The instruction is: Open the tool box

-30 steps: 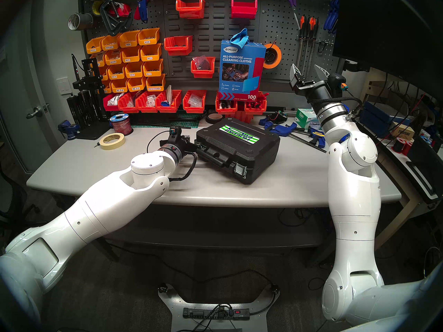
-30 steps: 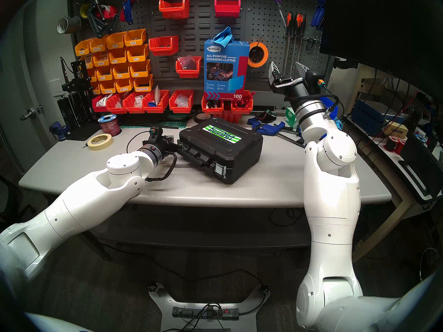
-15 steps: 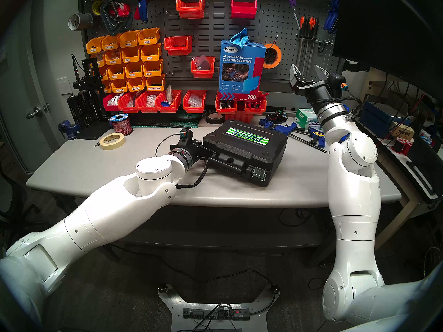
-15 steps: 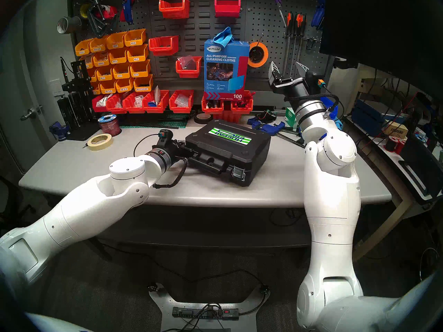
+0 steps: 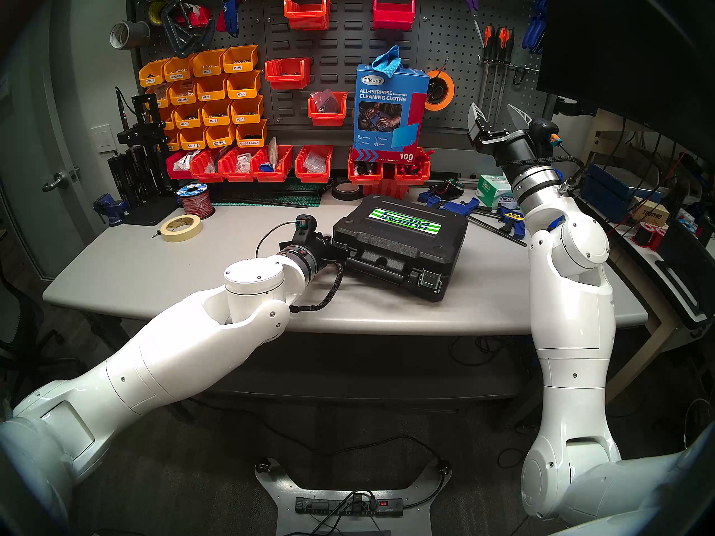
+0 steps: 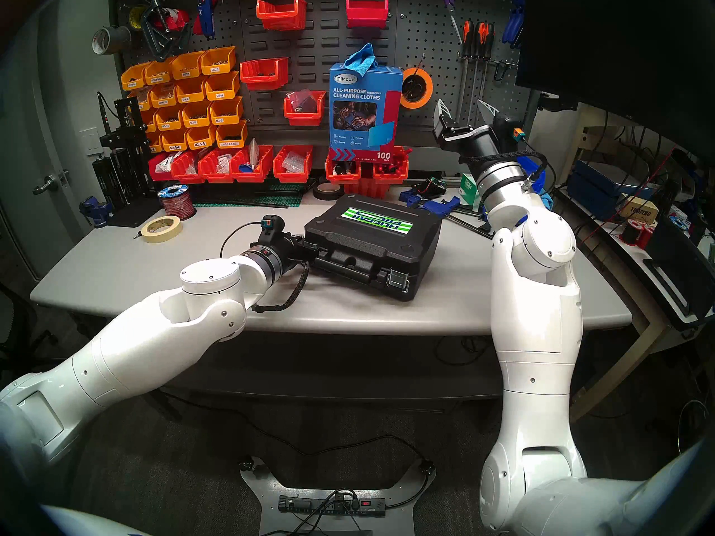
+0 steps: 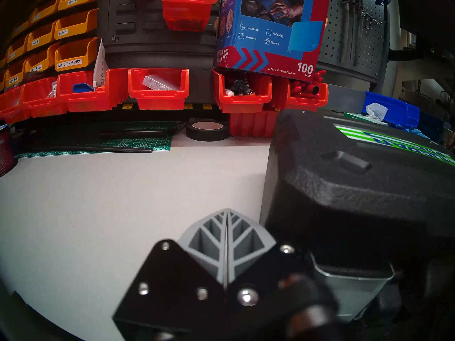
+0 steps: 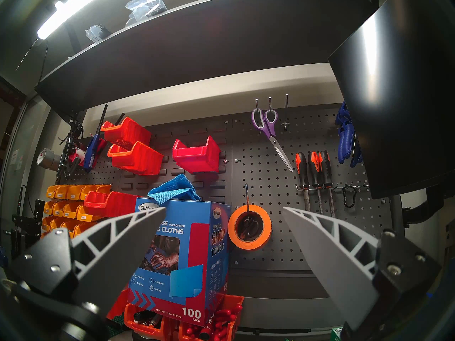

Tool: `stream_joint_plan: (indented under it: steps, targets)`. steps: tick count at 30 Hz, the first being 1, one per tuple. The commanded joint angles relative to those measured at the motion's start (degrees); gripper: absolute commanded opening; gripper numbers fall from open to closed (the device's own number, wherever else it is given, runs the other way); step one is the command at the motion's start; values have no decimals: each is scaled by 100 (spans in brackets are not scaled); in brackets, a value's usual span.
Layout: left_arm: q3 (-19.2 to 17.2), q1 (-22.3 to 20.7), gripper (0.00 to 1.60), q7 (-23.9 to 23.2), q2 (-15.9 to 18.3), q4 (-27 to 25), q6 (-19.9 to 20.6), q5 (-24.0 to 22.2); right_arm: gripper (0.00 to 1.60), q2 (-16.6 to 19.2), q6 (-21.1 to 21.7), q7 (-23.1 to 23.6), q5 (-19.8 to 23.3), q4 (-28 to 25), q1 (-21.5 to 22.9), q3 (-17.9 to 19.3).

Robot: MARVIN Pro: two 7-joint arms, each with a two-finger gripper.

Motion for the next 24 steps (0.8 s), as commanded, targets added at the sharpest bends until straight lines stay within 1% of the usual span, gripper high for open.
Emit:
stream_joint_plan:
  steps: [1, 12, 16, 20, 24]
  targets:
    - [-4, -23, 0, 225, -352, -246, -2, -142, 160, 11, -21, 7, 2, -83, 16, 10]
    - [64, -48, 0, 799, -902, -436, 129, -507, 160, 25, -25, -5, 14, -80, 16, 0]
    - [118, -38, 0, 985, -1029, -518, 164, -581, 160, 30, -27, -10, 18, -81, 14, -4]
    - [61, -10, 0, 1302, -1173, -552, 195, -790, 160, 35, -28, -14, 23, -83, 12, -7]
    - [51, 1, 0, 1538, -1278, -588, 175, -898, 160, 41, -29, -19, 27, -84, 11, -11]
